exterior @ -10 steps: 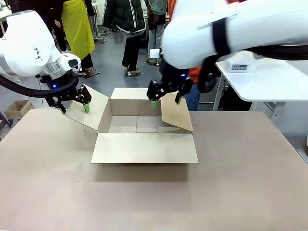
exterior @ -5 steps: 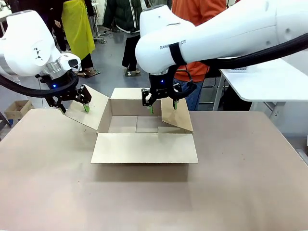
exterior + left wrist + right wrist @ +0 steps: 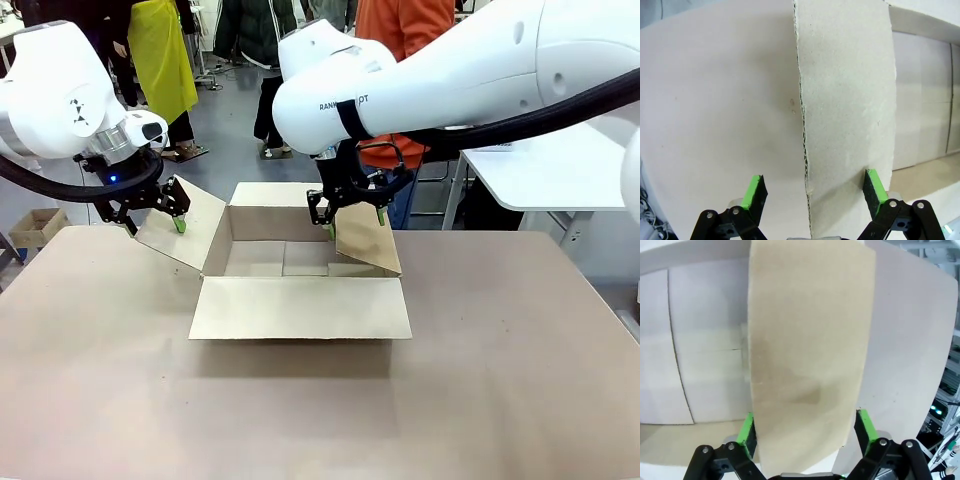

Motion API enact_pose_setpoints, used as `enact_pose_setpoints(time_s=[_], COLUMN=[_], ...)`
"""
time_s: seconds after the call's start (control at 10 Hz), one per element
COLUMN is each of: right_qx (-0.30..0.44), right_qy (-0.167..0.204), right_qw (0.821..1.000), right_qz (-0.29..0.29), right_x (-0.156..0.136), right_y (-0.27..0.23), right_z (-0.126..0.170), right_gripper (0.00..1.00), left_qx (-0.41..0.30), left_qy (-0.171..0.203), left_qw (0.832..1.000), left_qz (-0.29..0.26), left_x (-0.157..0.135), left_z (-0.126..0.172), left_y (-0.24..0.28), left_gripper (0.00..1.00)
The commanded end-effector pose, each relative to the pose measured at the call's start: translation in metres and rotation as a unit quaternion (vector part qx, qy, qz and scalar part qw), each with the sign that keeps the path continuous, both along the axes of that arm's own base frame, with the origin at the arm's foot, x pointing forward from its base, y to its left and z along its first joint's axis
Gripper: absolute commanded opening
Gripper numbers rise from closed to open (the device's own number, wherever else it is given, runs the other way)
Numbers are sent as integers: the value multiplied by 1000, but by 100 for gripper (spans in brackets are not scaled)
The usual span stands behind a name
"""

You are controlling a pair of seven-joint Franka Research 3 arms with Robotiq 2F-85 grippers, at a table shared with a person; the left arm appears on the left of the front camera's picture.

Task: Pack the gift set into the box.
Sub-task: Place both hands on the side flaps of the Package Box and spread them outward.

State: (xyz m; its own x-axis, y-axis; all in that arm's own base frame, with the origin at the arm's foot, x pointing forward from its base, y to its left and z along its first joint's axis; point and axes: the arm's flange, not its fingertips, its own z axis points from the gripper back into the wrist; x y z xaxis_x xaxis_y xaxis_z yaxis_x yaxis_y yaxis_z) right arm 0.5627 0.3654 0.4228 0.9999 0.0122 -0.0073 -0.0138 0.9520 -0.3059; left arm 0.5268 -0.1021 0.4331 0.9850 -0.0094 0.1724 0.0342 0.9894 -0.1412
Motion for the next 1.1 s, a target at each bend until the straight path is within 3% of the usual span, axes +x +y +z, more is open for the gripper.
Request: enact_pose_setpoints(time_s=[0.0,0.4,0.6,0.8,1.0], right_qx=[-8,11,43,47,121], right_qy=[-18,-42,-72,-80,-101], right_qw=[1000,998,996,994,987], right_qz=[-19,-41,-42,-48,-35], right_x=[0,-12,-28,-27,-35], right_y=[-4,-55,-89,-138,-185], right_z=[13,49,68,66,51], right_gripper=[100,100,100,100,100], left_qx=[6,6,6,6,6], left_qy=[2,2,2,2,2], left_qw=[1000,1000,1000,1000,1000], left_qz=[6,6,6,6,6], left_x=[-1,-1,-1,-1,-1], left_z=[2,2,2,2,2], left_y=[-1,-1,-1,-1,-1], left_gripper=[100,100,100,100,100])
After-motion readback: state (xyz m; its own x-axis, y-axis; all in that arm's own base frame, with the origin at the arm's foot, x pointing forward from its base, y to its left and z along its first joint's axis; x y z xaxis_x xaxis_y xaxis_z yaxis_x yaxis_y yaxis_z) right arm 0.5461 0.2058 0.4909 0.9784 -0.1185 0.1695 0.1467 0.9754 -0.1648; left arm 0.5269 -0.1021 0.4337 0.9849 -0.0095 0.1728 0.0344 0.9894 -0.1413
